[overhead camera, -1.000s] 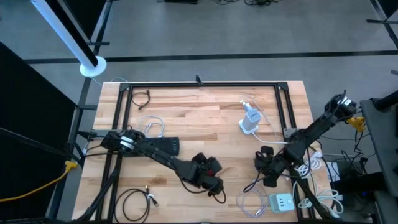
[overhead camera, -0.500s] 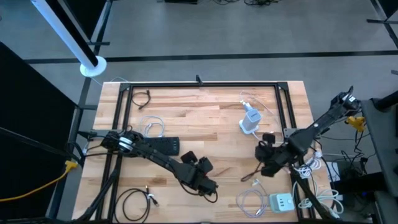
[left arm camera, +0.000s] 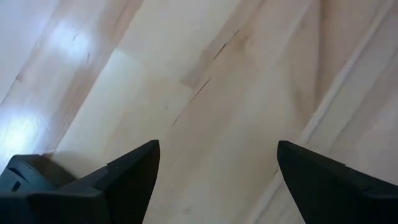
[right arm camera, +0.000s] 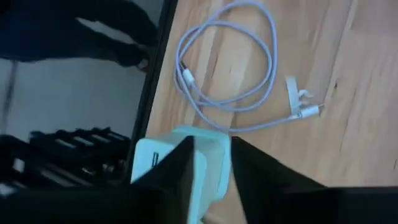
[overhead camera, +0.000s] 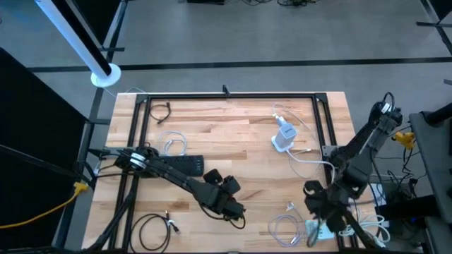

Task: Insert USB
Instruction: Insert the purple charger cable into the bottom white outlet extension

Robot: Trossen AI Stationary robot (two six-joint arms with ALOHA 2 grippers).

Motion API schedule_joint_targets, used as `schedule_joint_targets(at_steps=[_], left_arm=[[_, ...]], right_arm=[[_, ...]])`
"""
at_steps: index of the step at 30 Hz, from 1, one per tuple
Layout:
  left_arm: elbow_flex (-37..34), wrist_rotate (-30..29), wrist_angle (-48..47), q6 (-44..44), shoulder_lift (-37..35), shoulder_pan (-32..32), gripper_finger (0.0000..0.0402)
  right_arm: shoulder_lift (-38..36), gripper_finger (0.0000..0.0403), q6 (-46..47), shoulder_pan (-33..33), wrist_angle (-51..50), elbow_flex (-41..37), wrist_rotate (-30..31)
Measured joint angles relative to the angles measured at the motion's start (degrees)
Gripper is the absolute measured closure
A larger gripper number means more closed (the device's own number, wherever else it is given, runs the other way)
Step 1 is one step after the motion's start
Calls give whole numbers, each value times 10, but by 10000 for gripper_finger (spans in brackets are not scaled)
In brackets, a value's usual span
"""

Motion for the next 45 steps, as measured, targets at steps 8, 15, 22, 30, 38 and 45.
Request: schedule_joint_targets(at_steps=[8,15,22,30,38,45], left_arm=[[0,-9,85,59,-6,0,90],[0,1,88,45,-36,-4,90],[0,1,71,44,-72,-19,90],[0,4,17,42,-83,-52,90],[0,6,-57,26,-83,-98,90],[0,5,-81,18,-83,-140,90]], right_arm=[[87,167,-3,28,30,18,63],[177,160,-61,28,171,23,46],[287,221,-96,19,186,40,46],[329,285,-90,14,186,47,26],[354,338,-89,10,193,49,-15],[356,381,-57,-19,190,50,-44]])
